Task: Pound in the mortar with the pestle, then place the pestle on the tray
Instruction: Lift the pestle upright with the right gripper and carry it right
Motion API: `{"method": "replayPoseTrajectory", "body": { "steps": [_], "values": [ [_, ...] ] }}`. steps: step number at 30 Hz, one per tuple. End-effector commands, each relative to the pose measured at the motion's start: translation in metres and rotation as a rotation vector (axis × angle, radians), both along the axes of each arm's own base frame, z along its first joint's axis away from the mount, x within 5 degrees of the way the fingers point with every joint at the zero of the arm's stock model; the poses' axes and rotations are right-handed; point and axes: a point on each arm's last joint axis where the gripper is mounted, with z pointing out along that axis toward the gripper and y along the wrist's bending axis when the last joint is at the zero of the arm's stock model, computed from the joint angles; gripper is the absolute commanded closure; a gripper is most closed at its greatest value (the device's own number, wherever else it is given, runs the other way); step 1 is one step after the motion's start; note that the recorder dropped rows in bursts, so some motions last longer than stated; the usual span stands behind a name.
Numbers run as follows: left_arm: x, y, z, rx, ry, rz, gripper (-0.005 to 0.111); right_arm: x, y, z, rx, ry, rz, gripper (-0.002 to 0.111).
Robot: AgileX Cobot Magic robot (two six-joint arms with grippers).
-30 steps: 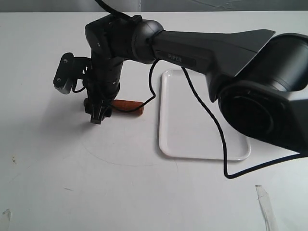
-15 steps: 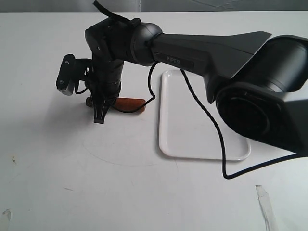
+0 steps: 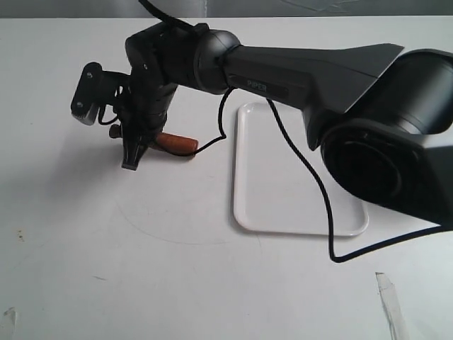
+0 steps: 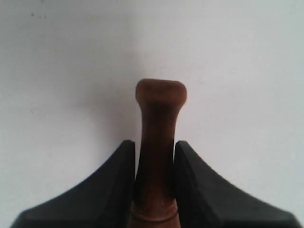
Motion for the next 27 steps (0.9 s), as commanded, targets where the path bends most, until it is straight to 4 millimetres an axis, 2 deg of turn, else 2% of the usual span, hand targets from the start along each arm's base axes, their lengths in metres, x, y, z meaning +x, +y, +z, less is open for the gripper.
{"method": "replayPoseTrajectory", "body": {
  "steps": [1, 6, 11, 13, 17, 21, 27],
  "values": [
    [0.000, -0.001, 0.000, -0.015, -0.004, -0.006, 0.107, 0.004, 0.006, 0.021, 0.139, -0.026, -0.055, 0.108],
    [0.000, -0.001, 0.000, -0.015, -0.004, -0.006, 0.107, 0.002, 0.003, 0.046, 0.318, -0.108, -0.103, 0.108],
    [0.000, -0.001, 0.000, -0.015, -0.004, -0.006, 0.107, -0.009, -0.021, 0.068, 0.461, -0.200, -0.150, 0.108],
    [0.000, -0.001, 0.000, -0.015, -0.004, -0.006, 0.107, -0.018, -0.036, 0.077, 0.541, -0.264, -0.170, 0.108],
    [0.000, -0.001, 0.000, -0.015, -0.004, -0.006, 0.107, -0.037, -0.073, 0.099, 0.711, -0.391, -0.220, 0.108],
    [0.000, -0.001, 0.000, -0.015, -0.004, -0.006, 0.107, -0.060, -0.117, 0.110, 0.895, -0.446, -0.308, 0.108],
    [0.000, -0.001, 0.000, -0.015, -0.004, -0.006, 0.107, -0.105, -0.192, 0.127, 1.255, -0.492, -0.413, 0.108]
  ]
}}
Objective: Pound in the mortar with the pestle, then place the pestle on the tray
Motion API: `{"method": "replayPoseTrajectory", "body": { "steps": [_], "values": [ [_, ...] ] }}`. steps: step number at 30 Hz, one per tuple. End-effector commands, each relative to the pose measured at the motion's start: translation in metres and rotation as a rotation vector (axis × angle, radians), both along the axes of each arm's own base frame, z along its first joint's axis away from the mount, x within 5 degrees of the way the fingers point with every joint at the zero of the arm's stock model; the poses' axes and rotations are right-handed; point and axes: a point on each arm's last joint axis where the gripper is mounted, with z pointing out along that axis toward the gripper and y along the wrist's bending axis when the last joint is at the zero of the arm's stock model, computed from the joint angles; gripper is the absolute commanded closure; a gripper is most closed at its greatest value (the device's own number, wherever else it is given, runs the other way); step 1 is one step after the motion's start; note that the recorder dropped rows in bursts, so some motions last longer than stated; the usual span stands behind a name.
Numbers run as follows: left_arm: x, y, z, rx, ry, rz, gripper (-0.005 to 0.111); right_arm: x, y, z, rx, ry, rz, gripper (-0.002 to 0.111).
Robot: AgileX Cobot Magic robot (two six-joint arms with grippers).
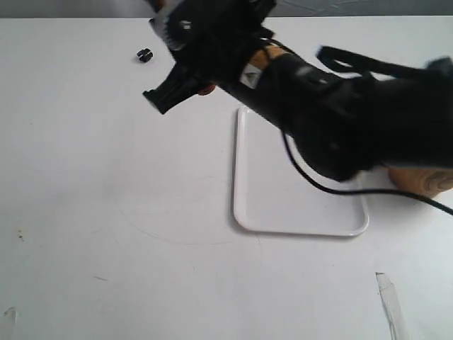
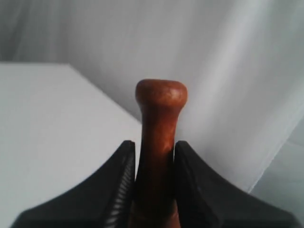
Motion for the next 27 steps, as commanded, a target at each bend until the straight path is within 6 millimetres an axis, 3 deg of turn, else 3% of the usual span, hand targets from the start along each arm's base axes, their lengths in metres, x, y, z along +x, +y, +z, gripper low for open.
{"method": "replayPoseTrajectory", "body": {
  "steps": [1, 4, 10, 18, 21, 27],
  "values": [
    [0.000, -0.001, 0.000, -0.015, -0.004, -0.006, 0.107, -0.032, -0.056, 0.016, 0.284, -0.101, -0.045, 0.108],
    [0.000, -0.001, 0.000, -0.015, -0.004, -0.006, 0.107, -0.051, -0.097, 0.015, 0.371, -0.137, -0.119, 0.108],
    [0.000, -0.001, 0.000, -0.015, -0.004, -0.006, 0.107, -0.071, -0.161, 0.001, 0.415, -0.065, -0.334, 0.108],
    [0.000, -0.001, 0.000, -0.015, -0.004, -0.006, 0.107, -0.085, -0.220, -0.025, 0.455, 0.043, -0.624, 0.108],
    [0.000, -0.001, 0.000, -0.015, -0.004, -0.006, 0.107, -0.086, -0.231, -0.032, 0.350, 0.025, -0.722, 0.108],
    [0.000, -0.001, 0.000, -0.015, -0.004, -0.006, 0.107, -0.086, -0.230, -0.032, 0.169, -0.079, -0.723, 0.108]
  ]
}}
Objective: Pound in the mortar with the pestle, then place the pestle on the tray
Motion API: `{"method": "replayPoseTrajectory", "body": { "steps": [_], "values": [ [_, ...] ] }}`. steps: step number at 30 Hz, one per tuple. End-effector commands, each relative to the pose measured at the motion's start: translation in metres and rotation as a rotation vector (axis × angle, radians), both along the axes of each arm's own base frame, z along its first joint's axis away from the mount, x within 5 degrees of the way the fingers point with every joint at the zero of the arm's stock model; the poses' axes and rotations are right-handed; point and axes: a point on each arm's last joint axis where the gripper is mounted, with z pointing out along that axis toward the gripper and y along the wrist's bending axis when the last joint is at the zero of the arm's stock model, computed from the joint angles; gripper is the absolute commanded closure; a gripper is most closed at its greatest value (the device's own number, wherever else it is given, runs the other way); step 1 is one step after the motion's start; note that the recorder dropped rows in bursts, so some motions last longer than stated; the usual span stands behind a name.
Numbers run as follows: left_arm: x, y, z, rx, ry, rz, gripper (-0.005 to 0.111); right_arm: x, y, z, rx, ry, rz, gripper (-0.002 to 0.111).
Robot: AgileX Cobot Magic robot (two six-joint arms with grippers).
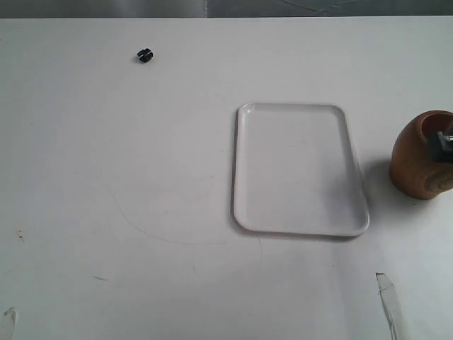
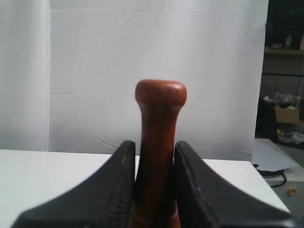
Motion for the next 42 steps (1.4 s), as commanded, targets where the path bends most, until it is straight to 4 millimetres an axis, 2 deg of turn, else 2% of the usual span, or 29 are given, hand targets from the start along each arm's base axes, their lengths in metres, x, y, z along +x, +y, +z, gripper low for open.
{"method": "replayPoseTrajectory", "body": {
  "steps": [1, 5, 8, 12, 14, 18, 25, 32, 33, 35, 39, 42],
  "values": [
    [0.000, -0.001, 0.000, -0.015, -0.004, -0.006, 0.107, 0.001, -0.006, 0.000, -0.100, -0.019, -0.055, 0.108],
    [0.000, -0.001, 0.000, -0.015, -0.004, -0.006, 0.107, 0.008, -0.021, 0.002, 0.015, -0.029, -0.154, 0.108],
    [0.000, -0.001, 0.000, -0.015, -0.004, -0.006, 0.107, 0.016, -0.029, 0.014, 0.065, -0.077, -0.234, 0.108],
    [0.000, -0.001, 0.000, -0.015, -0.004, -0.006, 0.107, 0.040, -0.011, 0.025, -0.015, 0.007, -0.094, 0.108],
    [0.000, -0.001, 0.000, -0.015, -0.004, -0.006, 0.107, 0.057, -0.008, 0.027, -0.005, 0.050, -0.114, 0.108],
    [0.000, -0.001, 0.000, -0.015, -0.004, -0.006, 0.107, 0.075, -0.008, 0.005, -0.019, 0.160, -0.142, 0.108],
    [0.000, -0.001, 0.000, -0.015, -0.004, -0.006, 0.107, 0.074, -0.009, -0.026, 0.007, 0.089, -0.143, 0.108],
    [0.000, -0.001, 0.000, -0.015, -0.004, -0.006, 0.107, 0.083, -0.002, -0.070, -0.038, 0.278, -0.123, 0.108],
    [0.000, -0.001, 0.000, -0.015, -0.004, -0.006, 0.107, 0.084, 0.000, -0.085, -0.044, 0.340, -0.116, 0.108],
    [0.000, -0.001, 0.000, -0.015, -0.004, -0.006, 0.107, 0.087, 0.002, -0.092, -0.050, 0.364, -0.114, 0.108],
    [0.000, -0.001, 0.000, -0.015, -0.004, -0.006, 0.107, 0.091, 0.004, -0.077, -0.031, 0.299, -0.102, 0.108],
    [0.000, -0.001, 0.000, -0.015, -0.004, -0.006, 0.107, 0.088, 0.002, -0.049, 0.008, 0.182, -0.095, 0.108]
  ]
}}
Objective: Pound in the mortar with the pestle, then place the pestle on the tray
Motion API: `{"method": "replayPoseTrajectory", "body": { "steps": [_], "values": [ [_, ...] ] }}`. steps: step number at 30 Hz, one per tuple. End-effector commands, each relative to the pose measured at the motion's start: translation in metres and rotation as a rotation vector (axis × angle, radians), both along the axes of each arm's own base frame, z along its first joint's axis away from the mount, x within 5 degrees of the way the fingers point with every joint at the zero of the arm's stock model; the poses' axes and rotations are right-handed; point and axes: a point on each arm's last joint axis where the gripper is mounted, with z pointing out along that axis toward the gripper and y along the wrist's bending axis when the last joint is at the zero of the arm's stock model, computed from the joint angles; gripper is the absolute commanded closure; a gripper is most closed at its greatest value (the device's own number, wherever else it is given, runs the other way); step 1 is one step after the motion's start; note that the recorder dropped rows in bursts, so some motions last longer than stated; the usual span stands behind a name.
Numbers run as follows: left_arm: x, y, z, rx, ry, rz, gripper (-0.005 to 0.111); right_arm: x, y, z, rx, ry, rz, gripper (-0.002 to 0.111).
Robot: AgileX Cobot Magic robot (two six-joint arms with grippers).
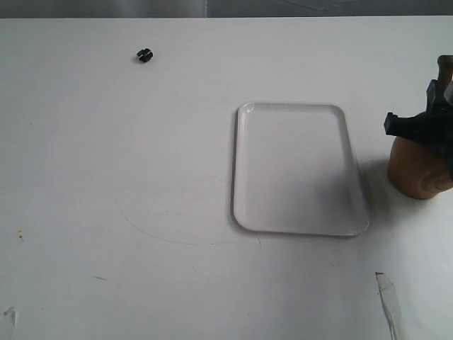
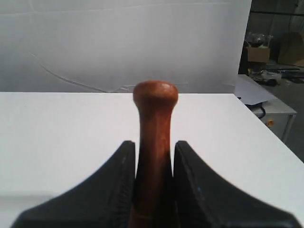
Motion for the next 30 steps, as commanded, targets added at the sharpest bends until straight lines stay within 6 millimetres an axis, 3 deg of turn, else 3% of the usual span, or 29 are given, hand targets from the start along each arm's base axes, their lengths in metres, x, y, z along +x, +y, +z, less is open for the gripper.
{"method": "replayPoseTrajectory", "body": {
  "steps": [1, 4, 6, 8, 13, 17, 21, 27, 30],
  "values": [
    [0.000, -0.001, 0.000, -0.015, -0.004, -0.006, 0.107, -0.011, -0.002, 0.038, 0.054, -0.129, 0.041, 0.108],
    [0.000, -0.001, 0.000, -0.015, -0.004, -0.006, 0.107, -0.027, -0.011, 0.069, 0.098, -0.272, 0.021, 0.108],
    [0.000, -0.001, 0.000, -0.015, -0.004, -0.006, 0.107, -0.029, -0.015, 0.068, 0.041, -0.211, -0.002, 0.108],
    [0.000, -0.001, 0.000, -0.015, -0.004, -0.006, 0.107, -0.026, -0.013, 0.058, -0.013, -0.160, 0.006, 0.108],
    [0.000, -0.001, 0.000, -0.015, -0.004, -0.006, 0.107, -0.010, -0.006, 0.007, -0.054, 0.012, -0.005, 0.108],
    [0.000, -0.001, 0.000, -0.015, -0.004, -0.006, 0.107, -0.009, -0.002, -0.011, -0.024, 0.086, 0.030, 0.108],
    [0.000, -0.001, 0.000, -0.015, -0.004, -0.006, 0.107, -0.010, -0.003, 0.008, -0.087, 0.001, 0.034, 0.108],
    [0.000, -0.001, 0.000, -0.015, -0.004, -0.006, 0.107, -0.030, -0.014, 0.070, 0.003, -0.275, 0.008, 0.108],
    [0.000, -0.001, 0.000, -0.015, -0.004, -0.006, 0.107, -0.036, -0.019, 0.078, 0.047, -0.276, -0.012, 0.108]
  ]
}}
